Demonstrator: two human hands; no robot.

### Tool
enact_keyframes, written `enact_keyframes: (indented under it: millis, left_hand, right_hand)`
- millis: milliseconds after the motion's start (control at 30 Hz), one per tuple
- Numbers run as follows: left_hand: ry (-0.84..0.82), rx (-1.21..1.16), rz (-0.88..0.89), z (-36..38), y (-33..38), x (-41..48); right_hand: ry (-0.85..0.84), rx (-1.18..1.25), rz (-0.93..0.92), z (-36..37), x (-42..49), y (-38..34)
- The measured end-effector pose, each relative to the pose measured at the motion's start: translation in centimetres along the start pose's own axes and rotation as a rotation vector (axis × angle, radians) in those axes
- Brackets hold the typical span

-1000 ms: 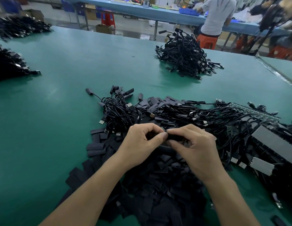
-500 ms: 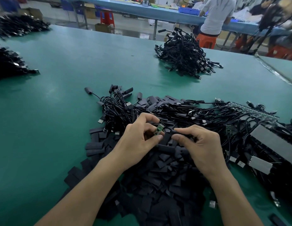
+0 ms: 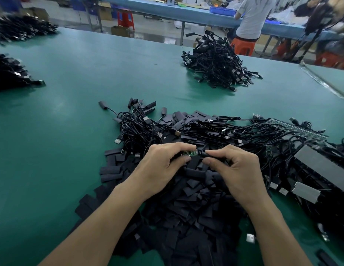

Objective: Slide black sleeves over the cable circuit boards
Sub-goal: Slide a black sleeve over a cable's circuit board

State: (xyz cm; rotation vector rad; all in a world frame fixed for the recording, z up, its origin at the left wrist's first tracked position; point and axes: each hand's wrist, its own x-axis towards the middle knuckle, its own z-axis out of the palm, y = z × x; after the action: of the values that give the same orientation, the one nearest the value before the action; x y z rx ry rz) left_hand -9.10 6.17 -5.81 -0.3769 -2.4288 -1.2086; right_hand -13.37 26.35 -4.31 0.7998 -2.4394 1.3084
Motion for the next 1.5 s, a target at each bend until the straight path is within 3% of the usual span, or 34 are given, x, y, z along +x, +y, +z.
enact_keyframes:
  millis: [200, 633, 1233, 1400, 1500]
  left_hand:
    - [-0.084, -0.018, -0.096, 0.1, -0.3, -0.1]
    - [-0.016, -0.039, -0.041, 0.0, -0.1, 0.0]
    - [-0.097, -0.095, -0.068, 0.0, -0.3, -0.1]
    - [0.068, 0.246, 0.055, -0.3, -0.3, -0.1]
    - [0.084, 0.283, 0.102, -0.5, -0.3, -0.1]
  right_hand:
    - [-0.009, -0.003, -0.008, 0.1, 0.0, 0.1]
    - [-0.102, -0.03, 0.009, -0.3, 0.1, 0.1]
    - [-0.15, 0.004, 0.002, 0.3, -0.2, -0.5]
    - [-0.094, -0.046, -0.04, 0.6, -0.2, -0.2]
    - [-0.058, -0.061, -0.054, 0.5, -0.2, 0.0]
